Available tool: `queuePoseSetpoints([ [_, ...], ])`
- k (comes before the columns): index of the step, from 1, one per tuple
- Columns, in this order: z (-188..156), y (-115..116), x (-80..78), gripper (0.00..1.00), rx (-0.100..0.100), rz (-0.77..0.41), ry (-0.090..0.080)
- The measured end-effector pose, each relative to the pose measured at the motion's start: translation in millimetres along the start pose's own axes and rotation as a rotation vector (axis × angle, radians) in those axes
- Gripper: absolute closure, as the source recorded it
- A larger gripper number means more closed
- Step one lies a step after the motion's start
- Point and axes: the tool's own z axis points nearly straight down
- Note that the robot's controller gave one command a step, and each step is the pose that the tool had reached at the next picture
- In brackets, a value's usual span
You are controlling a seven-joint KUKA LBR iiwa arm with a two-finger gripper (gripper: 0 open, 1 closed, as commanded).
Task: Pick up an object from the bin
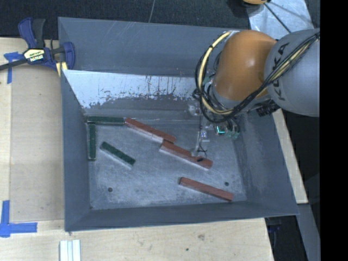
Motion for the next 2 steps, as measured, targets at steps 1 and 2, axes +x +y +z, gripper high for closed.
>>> queuePoseSetpoints([
  [1, -4.9, 0.0, -1.7, 0.00, 0.000, 0.000, -0.008],
  [2, 11.3, -1.5, 2.0, 0.00, -0.001, 0.051, -0.015],
])
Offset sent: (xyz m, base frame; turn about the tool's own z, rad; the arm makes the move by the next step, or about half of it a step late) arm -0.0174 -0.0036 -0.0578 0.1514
